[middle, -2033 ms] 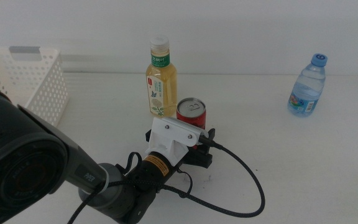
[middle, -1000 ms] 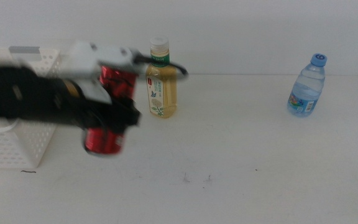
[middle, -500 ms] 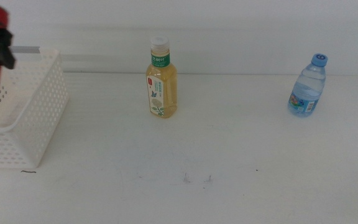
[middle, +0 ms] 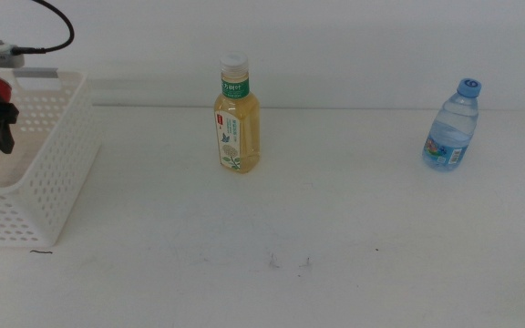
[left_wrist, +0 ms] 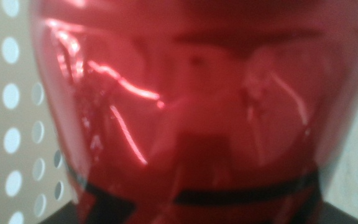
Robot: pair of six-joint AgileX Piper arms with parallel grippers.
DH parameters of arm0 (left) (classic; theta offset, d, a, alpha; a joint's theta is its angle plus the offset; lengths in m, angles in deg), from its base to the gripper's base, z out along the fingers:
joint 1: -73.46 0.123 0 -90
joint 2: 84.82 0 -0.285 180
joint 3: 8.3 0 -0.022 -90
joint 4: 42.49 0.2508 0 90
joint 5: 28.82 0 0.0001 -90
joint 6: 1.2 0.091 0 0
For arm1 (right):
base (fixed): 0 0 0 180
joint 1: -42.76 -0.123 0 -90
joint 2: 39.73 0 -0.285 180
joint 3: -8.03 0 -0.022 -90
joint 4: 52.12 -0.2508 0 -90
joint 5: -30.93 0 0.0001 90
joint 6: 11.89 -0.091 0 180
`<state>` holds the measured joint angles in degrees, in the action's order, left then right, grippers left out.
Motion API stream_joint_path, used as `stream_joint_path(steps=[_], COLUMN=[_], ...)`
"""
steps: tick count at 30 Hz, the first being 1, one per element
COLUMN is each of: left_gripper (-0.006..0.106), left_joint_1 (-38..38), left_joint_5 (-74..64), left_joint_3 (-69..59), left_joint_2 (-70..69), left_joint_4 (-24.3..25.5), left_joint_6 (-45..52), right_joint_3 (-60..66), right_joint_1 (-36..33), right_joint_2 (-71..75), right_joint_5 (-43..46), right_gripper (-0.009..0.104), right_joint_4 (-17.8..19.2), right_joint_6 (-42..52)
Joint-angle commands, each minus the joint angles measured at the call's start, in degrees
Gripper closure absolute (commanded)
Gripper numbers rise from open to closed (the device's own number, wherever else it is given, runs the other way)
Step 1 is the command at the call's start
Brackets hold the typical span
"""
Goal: Use arms to grab the bottles and put them into the dustbin to the left of the table.
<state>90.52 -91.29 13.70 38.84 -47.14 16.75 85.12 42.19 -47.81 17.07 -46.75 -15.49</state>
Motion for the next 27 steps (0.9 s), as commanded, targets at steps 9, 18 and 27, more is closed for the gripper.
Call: stream_joint_path(steps=[9, 18, 27], left_gripper=[0.007, 0.01, 0.02], left_joint_1=[-0.5, -11.3, -35.3], left_joint_5=[-3.6, 9.7, 65.6], left_joint_3=[0.8, -17.8, -65.6], left_joint_2=[-4.0, -30.0, -57.1], left_joint_4=[3.8, 3.7, 3.6], left_joint_6=[-2.5, -7.4, -16.0], right_joint_3=[0.1, 0.1, 0.1], right_joint_1=[0.5, 0.5, 0.5], right_joint_2=[0.3, 0.3, 0.3], right_joint_5=[0.6, 0.6, 0.6], right_gripper=[0.003, 0.003, 0.003], right_joint_4=[0.3, 0.3, 0.3], right_joint_6=[0.4, 0.4, 0.4])
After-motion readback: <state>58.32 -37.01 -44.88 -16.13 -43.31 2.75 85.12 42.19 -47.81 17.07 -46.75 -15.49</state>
